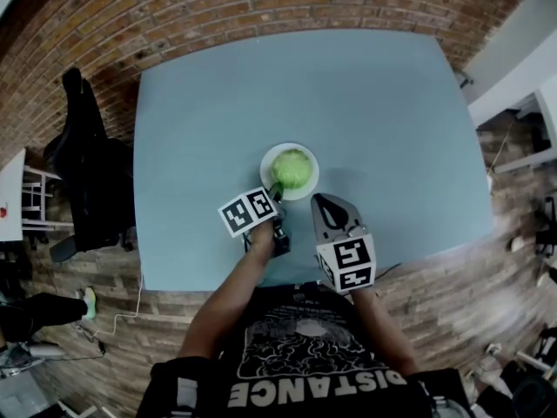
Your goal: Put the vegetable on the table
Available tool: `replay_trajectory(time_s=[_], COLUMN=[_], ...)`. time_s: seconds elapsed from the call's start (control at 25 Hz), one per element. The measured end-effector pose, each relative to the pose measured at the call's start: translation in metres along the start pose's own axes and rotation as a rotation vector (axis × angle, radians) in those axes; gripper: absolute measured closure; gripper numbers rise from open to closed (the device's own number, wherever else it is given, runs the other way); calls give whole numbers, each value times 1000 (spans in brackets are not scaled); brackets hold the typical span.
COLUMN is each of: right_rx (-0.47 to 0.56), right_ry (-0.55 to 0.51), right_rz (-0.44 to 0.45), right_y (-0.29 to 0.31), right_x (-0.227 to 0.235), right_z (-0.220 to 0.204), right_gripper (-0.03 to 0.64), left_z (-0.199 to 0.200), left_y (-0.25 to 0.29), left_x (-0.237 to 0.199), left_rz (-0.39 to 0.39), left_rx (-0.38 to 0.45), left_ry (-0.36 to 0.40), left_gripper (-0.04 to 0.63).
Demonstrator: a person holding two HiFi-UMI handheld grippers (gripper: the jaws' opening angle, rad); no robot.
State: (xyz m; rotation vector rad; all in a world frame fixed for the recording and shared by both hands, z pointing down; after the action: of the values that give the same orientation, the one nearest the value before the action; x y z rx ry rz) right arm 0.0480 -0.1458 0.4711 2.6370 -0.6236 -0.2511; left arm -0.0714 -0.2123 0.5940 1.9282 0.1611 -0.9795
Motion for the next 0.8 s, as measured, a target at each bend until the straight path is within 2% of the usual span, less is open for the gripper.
replay_trajectory(time_s=[0.2, 0.4, 0.48, 0.56, 0.8], right_rx=[-7, 6, 3, 3, 3], right_ry=[2, -7, -7, -7, -2], right_rz=[2, 2, 5, 7, 24], right_y=[-1, 0, 0, 0, -1], right_x=[-1, -2, -2, -2, -6], right_z=[-1, -1, -2, -1, 0], right_gripper=[607, 607, 607, 609, 607], left_z=[-1, -4, -2, 0, 4], left_y=[-2, -3, -5, -6, -22], left_x=[3, 4, 6, 12, 27], left_rz=[103, 134, 164, 163, 120], left_rx=[5, 12, 36, 66, 110], left_ry=[205, 302, 399, 489, 527], left_gripper=[489, 480, 474, 474, 474])
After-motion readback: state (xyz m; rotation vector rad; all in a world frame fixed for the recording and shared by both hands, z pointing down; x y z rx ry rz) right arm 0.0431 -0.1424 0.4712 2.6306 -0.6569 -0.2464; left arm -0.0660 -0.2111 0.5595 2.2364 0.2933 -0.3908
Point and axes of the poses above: the fingertips, and each gripper's own axes: y forward along the fingers, x to its right, z out of its top, the point moved 3 cm from there along -y, backward along the fingers, and after that the axes turned 12 degrees about -y, right-handed, at the moved point
